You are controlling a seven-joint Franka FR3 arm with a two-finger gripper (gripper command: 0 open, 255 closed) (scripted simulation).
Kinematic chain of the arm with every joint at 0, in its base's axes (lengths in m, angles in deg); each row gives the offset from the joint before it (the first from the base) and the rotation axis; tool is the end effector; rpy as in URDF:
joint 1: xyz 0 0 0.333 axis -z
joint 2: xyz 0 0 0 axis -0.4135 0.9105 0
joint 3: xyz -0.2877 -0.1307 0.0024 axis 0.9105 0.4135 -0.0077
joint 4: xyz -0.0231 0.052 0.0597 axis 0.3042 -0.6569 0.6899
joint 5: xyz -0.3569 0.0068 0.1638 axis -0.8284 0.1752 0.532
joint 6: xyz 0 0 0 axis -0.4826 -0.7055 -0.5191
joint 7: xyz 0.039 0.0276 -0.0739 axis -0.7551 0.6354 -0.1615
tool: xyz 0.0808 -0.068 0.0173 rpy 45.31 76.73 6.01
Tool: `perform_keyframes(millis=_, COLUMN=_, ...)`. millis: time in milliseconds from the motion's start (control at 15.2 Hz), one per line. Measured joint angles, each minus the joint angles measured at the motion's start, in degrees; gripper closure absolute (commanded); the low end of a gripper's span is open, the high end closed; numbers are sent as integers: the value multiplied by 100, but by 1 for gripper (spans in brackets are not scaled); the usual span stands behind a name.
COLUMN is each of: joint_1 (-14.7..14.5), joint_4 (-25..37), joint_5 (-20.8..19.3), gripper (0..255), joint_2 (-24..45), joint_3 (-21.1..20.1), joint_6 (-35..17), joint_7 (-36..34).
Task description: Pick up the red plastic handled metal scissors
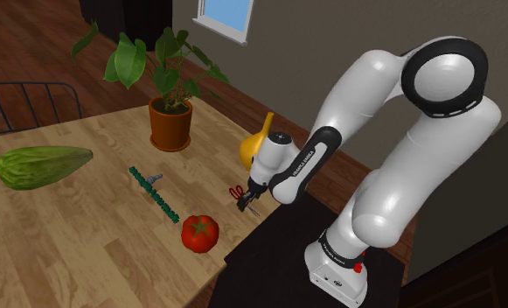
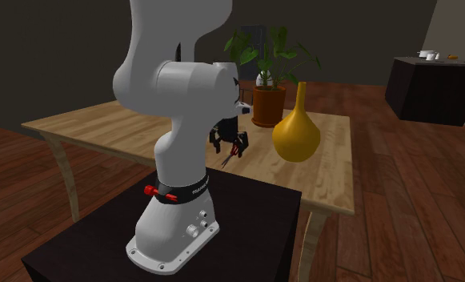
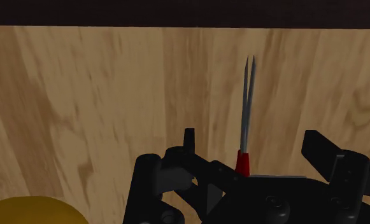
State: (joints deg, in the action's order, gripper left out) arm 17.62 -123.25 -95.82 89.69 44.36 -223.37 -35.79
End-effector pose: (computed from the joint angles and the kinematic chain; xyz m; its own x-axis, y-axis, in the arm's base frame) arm 0.3219 0.0452 0.1839 0.9975 0.0111 0.0704 0.0105 -0.9999 0.0083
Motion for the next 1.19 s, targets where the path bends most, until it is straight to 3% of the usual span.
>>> perform_keyframes(millis=66, joint_1=9, joint_4=19, joint_5=-78, gripper=0, joint_2=105, joint_3=22, joint_6=-87, joint_7=-46)
perform_keyframes(millis=132, joint_1=7, joint_4=22, joint_5=-127, gripper=255, joint_2=157, joint_3=35, joint_6=-137, joint_7=-84)
perform_keyframes(millis=792, joint_1=5, joint_4=27, joint_5=-179, gripper=255, joint_2=214, joint_3=49, joint_6=-193, joint_7=-123)
perform_keyframes(millis=1188, joint_1=-30, joint_4=-78, joint_5=308, gripper=255, joint_2=-506, joint_3=-53, joint_6=418, joint_7=233)
